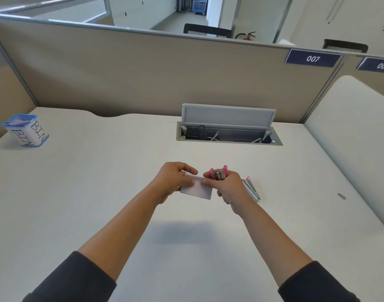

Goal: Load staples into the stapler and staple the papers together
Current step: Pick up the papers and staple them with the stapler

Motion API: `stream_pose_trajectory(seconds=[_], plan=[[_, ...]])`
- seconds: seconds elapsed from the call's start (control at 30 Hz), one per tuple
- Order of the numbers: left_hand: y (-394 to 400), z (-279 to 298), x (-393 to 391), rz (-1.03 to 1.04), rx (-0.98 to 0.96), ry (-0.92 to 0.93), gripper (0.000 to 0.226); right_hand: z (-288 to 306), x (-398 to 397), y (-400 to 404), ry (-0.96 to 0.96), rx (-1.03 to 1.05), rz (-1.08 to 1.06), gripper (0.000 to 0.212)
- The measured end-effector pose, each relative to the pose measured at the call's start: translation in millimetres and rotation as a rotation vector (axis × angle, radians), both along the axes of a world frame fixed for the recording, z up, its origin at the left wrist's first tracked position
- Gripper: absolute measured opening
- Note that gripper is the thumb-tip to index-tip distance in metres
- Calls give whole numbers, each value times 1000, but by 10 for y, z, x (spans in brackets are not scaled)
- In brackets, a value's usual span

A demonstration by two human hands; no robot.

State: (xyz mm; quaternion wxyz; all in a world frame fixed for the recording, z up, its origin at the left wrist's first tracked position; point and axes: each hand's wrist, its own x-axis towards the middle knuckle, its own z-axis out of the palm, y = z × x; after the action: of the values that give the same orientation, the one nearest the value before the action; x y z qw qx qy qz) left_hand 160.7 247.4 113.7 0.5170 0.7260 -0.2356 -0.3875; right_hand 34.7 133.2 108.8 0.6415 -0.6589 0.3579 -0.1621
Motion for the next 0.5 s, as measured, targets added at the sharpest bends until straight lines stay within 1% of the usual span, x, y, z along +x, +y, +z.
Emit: stream_pose_trajectory(seconds=[0.07,0.17,0.2,0.23,0.3,0.33,0.4,0.43,0.47,0.5], plan=[[0,3,5,6,-14,23,22,14,10,12,-9,-4,-16,18],[-5,-6,-8,46,-67,91,6,17,14,26,-29,0,-22,20],[-13,-18,-12,63,-82,83,6,14,10,35,-31,2,-18,19],[-23,-30,-12,82,-92,55,10,12,7,43,-27,0,-14,17],[-48,-35,-20,94,-82,-64,18,0,-7,48,-8,-5,-10,11],[-66,-31,-20,87,-71,-126,20,-5,-13,46,3,-3,-7,10],[-98,-18,-23,87,-74,-193,22,-10,-11,41,16,7,-16,10],[-110,-6,-29,106,-97,-184,19,-9,-1,39,16,14,-37,10],[-119,-10,-35,128,-132,-123,13,-13,10,39,13,28,-73,10],[-113,-5,-56,142,-167,-25,7,-20,16,42,5,56,-121,9]])
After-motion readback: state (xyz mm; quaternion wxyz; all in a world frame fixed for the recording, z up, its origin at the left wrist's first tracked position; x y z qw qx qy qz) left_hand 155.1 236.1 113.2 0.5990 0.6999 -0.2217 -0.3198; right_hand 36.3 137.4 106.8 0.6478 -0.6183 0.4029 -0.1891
